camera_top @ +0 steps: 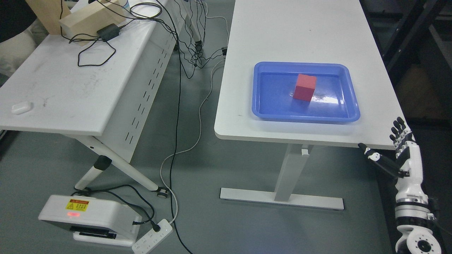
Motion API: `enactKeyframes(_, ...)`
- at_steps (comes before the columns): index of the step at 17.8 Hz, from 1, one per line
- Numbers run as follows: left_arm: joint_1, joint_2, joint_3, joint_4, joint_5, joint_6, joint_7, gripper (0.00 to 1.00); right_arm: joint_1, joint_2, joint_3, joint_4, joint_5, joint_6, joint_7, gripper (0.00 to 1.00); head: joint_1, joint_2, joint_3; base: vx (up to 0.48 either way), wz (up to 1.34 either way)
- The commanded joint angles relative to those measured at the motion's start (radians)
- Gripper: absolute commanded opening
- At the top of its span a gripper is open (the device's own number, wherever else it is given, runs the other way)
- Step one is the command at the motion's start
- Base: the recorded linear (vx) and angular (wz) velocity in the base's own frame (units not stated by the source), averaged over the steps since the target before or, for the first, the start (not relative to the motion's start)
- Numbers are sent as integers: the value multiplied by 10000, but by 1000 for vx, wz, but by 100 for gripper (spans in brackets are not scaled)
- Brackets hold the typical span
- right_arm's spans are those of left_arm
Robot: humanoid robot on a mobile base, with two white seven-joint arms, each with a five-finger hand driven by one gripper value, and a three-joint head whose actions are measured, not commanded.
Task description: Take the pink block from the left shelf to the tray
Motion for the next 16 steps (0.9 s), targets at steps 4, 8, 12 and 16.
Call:
enactKeyframes(4,93,174,0,0,-15,-8,-6,100,26,-160,-19,-8,-1,-33,-7,100,0,0,0,-143,-32)
enactKeyframes(8,93,174,0,0,-15,-8,-6,100,26,-160,-19,-8,-16,-49,8,100,0,0,0,-160,52)
enactKeyframes(12,93,174,0,0,-15,-8,-6,100,26,-160,-19,-8,-1,-33,8,100,0,0,0,-104,54)
enactKeyframes(16,93,174,0,0,-15,-8,-6,100,26,-160,-3,-8,-1,-33,24,100,0,0,0,-45,19)
